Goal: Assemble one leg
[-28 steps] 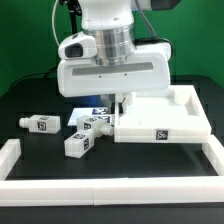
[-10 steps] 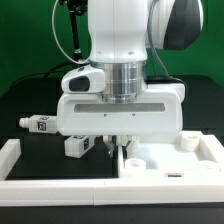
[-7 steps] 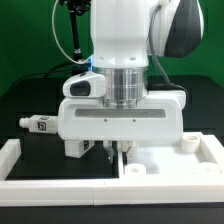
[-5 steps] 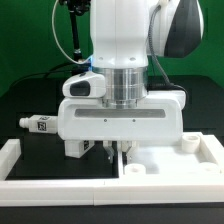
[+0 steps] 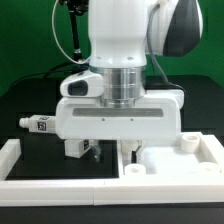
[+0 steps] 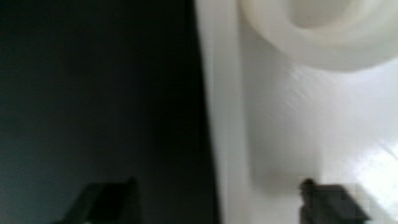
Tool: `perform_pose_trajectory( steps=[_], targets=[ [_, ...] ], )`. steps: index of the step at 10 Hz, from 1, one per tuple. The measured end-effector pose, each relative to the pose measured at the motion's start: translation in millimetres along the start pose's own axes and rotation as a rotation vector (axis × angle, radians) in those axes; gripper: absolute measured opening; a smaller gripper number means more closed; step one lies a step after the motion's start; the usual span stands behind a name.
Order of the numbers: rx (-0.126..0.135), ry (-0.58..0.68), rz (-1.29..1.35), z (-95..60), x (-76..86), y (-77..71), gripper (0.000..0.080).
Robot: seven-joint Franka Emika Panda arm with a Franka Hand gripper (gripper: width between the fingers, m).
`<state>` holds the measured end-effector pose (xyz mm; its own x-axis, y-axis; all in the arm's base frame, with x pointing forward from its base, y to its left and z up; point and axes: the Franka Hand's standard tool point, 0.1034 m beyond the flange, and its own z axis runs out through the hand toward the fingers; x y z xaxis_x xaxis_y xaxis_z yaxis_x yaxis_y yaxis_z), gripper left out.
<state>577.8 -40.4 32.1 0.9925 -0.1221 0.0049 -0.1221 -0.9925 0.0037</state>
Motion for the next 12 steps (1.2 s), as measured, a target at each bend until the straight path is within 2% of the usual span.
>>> perform_pose_trajectory(
  steps=[1, 2, 4, 5, 8, 9, 10, 11, 12],
  targets=[
    [0.006, -0.032, 0.031, -10.0, -2.3, 10.5, 0.0586],
    [0.014, -0.058, 0.071, -15.3, -6.2, 25.3, 0.0630],
    [0.023, -0.102, 0.123, -15.2, -14.1, 46.5, 0.0647],
    [0.021, -0.091, 0.130, -18.9, -10.0, 51.0, 0.0649],
    [0.023, -0.102, 0.144, -12.7, -13.1, 50.0, 0.0649],
    [0.035, -0.161, 0.205, -0.3, -23.1, 55.7, 0.0649],
    [0.064, -0.251, 0.241, -1.1, -25.4, 66.0, 0.0649],
    [0.068, -0.256, 0.259, -1.6, -18.6, 76.7, 0.0649],
    [0.077, -0.305, 0.278, 1.2, -25.4, 81.0, 0.0649]
  ],
)
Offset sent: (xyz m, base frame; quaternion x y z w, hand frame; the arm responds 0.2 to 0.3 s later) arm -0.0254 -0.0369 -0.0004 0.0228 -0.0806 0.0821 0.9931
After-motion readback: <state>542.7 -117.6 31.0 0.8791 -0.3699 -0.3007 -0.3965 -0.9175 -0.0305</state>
